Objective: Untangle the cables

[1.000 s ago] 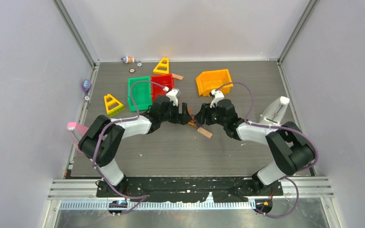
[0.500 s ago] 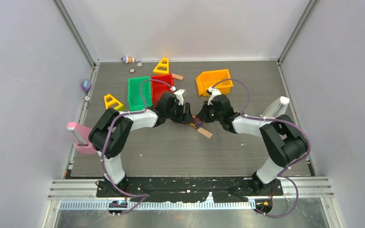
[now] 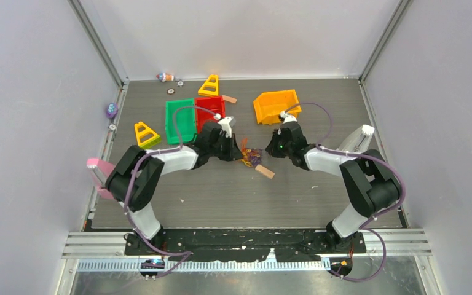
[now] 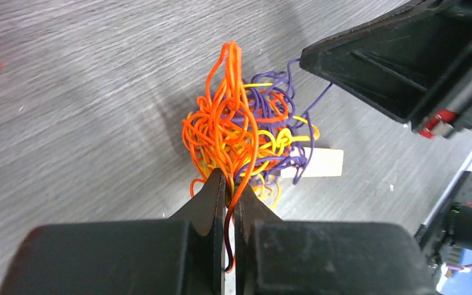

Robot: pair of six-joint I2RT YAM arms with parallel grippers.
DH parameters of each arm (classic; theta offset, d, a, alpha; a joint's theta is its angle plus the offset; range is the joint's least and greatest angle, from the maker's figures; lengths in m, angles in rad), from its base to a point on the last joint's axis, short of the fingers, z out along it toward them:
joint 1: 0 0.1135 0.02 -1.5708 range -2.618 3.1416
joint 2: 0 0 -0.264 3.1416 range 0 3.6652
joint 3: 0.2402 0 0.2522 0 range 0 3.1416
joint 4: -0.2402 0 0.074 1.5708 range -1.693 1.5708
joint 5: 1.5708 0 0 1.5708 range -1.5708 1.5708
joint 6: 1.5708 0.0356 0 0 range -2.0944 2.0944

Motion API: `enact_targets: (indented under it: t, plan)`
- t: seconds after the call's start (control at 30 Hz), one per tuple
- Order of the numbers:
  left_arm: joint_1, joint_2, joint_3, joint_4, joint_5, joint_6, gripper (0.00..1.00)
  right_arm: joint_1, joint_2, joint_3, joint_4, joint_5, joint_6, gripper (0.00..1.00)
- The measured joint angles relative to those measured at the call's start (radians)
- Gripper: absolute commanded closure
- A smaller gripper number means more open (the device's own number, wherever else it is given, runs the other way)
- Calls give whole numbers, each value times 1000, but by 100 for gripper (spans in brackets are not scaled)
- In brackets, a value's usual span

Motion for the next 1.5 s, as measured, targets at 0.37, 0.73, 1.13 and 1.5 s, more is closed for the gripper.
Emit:
enact_targets:
  t: [0.37,0.73,1.13,1.5]
  plan:
    - [154,-280,-275,113,-103,-82,100,-192,-271,-253,72,125,101,39]
    - [130,-154,-214,203,100,-90,100,-43,-190,-238,330,-239,-12,23]
    - [105,-111,-198,357,317,-138,100,72,-137,-144,314,-336,-148,53]
    - [84,-175,-199,290,165,-94,100,111,-149,-114,230,-145,-140,95]
